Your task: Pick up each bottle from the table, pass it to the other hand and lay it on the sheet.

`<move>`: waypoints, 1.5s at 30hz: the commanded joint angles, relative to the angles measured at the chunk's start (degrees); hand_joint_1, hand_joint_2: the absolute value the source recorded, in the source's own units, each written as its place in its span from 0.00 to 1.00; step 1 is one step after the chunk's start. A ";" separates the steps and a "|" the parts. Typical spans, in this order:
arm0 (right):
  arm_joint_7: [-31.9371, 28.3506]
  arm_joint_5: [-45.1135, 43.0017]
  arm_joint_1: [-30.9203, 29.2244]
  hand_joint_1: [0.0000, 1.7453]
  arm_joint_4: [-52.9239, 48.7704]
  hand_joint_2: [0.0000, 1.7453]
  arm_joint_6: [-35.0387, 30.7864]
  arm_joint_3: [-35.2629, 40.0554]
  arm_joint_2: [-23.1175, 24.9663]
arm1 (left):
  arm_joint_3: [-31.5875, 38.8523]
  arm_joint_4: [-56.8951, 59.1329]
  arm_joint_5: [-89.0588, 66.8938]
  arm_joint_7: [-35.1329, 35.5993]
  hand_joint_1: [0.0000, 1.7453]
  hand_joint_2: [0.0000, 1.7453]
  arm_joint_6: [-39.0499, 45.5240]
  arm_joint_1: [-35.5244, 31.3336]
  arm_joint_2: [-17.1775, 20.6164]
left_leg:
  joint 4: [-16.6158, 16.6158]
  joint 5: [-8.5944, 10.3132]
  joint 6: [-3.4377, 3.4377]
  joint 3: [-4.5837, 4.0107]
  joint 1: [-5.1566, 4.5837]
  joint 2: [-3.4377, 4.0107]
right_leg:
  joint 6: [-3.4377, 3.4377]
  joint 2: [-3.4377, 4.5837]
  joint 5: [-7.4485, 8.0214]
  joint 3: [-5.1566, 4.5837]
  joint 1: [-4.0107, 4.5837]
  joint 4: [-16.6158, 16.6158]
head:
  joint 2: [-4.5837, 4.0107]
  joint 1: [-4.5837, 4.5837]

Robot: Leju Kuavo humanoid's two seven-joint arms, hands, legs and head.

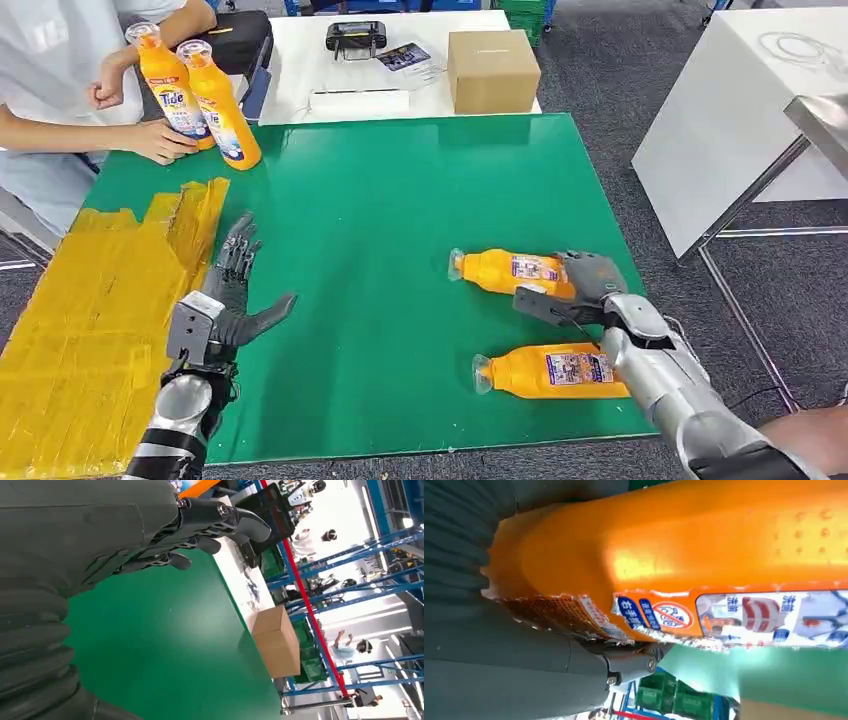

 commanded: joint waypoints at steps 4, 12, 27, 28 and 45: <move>-7.77 -11.06 7.71 1.00 -17.60 1.00 -5.03 -14.45 8.52 | -0.96 0.53 0.28 0.48 0.00 1.00 -0.34 -0.63 0.34 | 0.03 -0.14 0.01 0.11 0.05 0.04 | -0.06 -0.02 -0.12 0.10 0.06 0.00 | 0.00 -0.02; -13.71 -29.87 17.21 1.00 -36.53 1.00 -2.27 -19.47 17.18 | -5.74 0.10 0.45 1.21 0.00 1.00 -1.85 -1.18 0.49 | -0.01 -0.08 -0.03 -0.07 0.00 -0.06 | -0.08 -0.09 -0.10 -0.05 0.03 0.00 | 0.00 0.00; -16.48 -34.89 9.67 0.94 -17.02 1.00 0.60 -11.81 25.77 | -13.08 3.22 6.27 3.77 0.00 1.00 -9.79 -6.66 -0.16 | -0.03 -0.08 -0.03 0.01 0.05 0.17 | -0.08 0.08 -0.04 -0.02 0.08 -0.06 | 0.00 0.00; -16.67 -34.83 9.17 0.94 -15.35 1.00 0.92 -10.75 26.22 | -13.28 3.58 7.88 4.26 0.00 1.00 -11.33 -7.11 -0.11 | 0.01 -0.23 -0.03 0.27 0.11 0.26 | -0.14 0.13 -0.15 0.24 0.16 -0.07 | 0.00 0.00; -16.35 -29.77 7.82 0.92 -7.71 1.00 1.52 -2.03 29.74 | -14.52 5.92 9.00 5.02 0.00 1.00 -11.86 -9.23 -0.45 | -0.02 -0.10 -0.02 0.02 0.05 0.12 | -0.07 0.05 -0.07 0.01 0.08 -0.04 | 0.00 0.02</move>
